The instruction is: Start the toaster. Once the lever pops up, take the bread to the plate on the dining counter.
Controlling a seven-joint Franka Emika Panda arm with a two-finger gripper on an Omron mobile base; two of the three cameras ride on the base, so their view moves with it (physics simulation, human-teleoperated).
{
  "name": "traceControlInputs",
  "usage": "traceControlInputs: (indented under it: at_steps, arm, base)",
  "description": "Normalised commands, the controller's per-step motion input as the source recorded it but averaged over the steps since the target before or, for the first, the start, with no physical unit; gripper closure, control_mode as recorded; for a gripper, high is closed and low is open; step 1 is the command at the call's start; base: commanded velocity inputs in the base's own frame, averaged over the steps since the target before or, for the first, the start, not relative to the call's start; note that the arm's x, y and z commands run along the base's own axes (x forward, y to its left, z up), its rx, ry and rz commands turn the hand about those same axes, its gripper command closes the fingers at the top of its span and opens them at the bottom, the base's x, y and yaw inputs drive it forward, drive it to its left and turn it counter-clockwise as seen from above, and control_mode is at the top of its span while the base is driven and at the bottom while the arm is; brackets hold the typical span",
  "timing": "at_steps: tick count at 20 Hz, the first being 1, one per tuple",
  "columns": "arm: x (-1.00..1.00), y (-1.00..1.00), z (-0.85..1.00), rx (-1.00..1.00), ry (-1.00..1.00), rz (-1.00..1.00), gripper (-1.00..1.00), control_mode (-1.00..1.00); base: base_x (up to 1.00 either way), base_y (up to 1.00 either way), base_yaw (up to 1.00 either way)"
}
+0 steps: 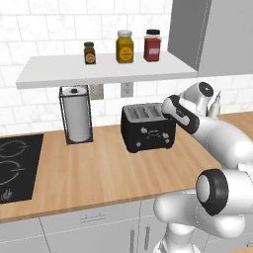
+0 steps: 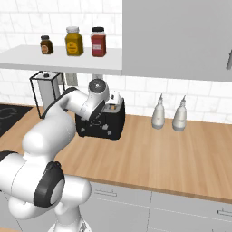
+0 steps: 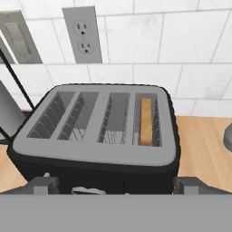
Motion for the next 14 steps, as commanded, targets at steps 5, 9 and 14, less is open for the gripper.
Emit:
traceControlInputs:
  at_steps: [5, 9, 14]
  arm:
    - [0.0, 0.0, 0.0, 0.0, 0.0, 0.0, -1.0, -1.0]
    - [0.0, 0.0, 0.0, 0.0, 0.0, 0.0, -1.0, -1.0]
    - [0.0, 0.0, 0.0, 0.0, 0.0, 0.0, -1.0, -1.0]
  base:
    - [0.0, 0.0, 0.0]
    - [0.0, 0.0, 0.0]
    - [0.0, 0.0, 0.0]
